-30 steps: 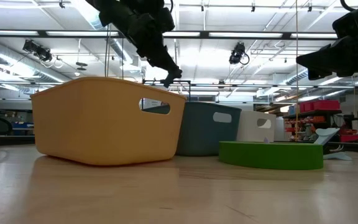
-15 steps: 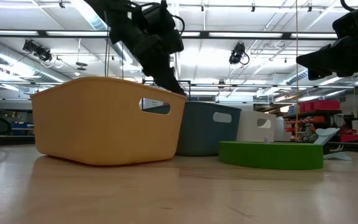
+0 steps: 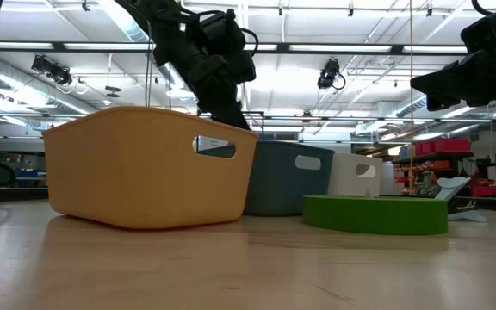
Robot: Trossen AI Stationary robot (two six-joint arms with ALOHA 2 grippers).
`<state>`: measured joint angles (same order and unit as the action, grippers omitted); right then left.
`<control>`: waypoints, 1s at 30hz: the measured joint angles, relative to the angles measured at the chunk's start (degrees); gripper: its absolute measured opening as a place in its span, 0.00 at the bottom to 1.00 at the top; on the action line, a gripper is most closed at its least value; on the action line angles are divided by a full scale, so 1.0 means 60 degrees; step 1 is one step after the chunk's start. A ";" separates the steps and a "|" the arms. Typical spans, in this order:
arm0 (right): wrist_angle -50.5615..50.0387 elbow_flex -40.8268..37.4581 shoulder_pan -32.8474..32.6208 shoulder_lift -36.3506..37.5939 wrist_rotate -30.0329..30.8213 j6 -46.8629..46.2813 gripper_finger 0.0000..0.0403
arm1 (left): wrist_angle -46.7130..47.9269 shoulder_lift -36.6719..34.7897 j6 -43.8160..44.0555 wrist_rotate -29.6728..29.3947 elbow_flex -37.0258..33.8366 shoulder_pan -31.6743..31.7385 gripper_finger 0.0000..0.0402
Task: Pick and place Stapler, Stapler remover, tape
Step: Put the dark blue staple remover into the blue bin, then put the pink stapler into the white bin
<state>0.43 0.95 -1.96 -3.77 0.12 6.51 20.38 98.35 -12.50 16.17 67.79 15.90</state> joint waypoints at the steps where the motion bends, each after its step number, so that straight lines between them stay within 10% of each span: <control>1: 0.0002 -0.0002 0.0000 0.0000 0.0000 0.0000 0.03 | 0.0000 0.0000 -0.0012 -0.0002 0.0000 0.0000 0.41; 16: 0.0001 -0.0003 0.0000 0.0000 0.0000 -0.0001 0.03 | 0.0011 -0.0006 0.0305 -0.0005 0.0000 0.0000 0.84; 30: 0.0001 -0.0003 0.0000 0.0000 0.0000 0.0001 0.03 | 0.0849 -0.0042 0.0308 -0.0008 0.0265 0.0000 0.87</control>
<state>0.44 0.93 -1.96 -3.77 0.12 6.51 25.48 98.10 -10.66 16.12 69.38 15.90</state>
